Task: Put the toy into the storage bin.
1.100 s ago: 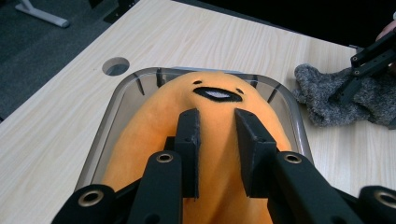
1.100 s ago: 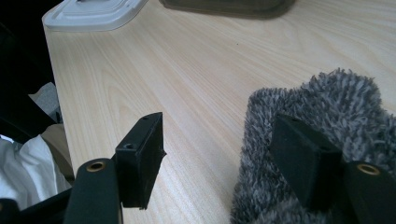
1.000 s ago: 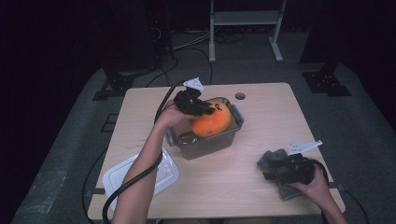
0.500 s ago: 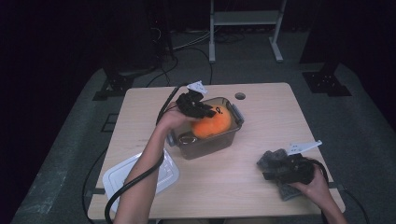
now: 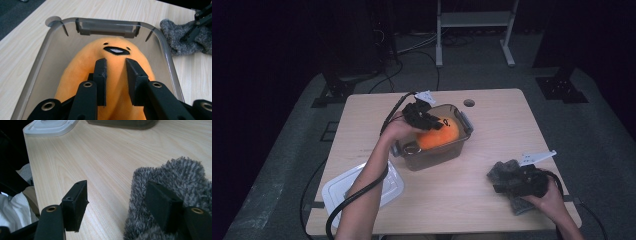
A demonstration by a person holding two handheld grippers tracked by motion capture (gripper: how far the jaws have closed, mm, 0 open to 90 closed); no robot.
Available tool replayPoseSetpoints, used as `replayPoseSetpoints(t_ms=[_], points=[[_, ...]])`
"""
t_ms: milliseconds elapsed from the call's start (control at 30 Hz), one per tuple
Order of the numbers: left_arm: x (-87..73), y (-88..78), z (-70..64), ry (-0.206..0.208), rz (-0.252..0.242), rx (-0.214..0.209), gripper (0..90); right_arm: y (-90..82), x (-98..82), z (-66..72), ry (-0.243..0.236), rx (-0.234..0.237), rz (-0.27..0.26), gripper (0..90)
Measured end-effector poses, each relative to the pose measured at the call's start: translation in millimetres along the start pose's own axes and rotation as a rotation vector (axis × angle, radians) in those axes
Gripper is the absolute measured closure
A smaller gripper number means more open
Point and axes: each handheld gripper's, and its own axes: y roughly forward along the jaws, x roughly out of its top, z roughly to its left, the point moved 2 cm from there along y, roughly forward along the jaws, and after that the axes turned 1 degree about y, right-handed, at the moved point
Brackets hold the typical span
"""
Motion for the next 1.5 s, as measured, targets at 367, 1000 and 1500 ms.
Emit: replayPoseSetpoints(t_ms=[367,1000,1500], points=[[-3.1,6.1,0.9,0.0,0.045,-0.011,71.0,-0.7,0.6,-0.2,-0.001,0.0,-0.005,33.8],[-3.7,8.2,-1.2,0.018,0.081,-0.012,70.8,-0.5,0.6,-0.4,-0.003,-0.001,-0.003,33.8],[8.4,-13.3,-13.9,0.049,-0.028,-0.04,65.1,-0.8,0.9,0.4,-0.002,-0.005,-0.003,33.8]])
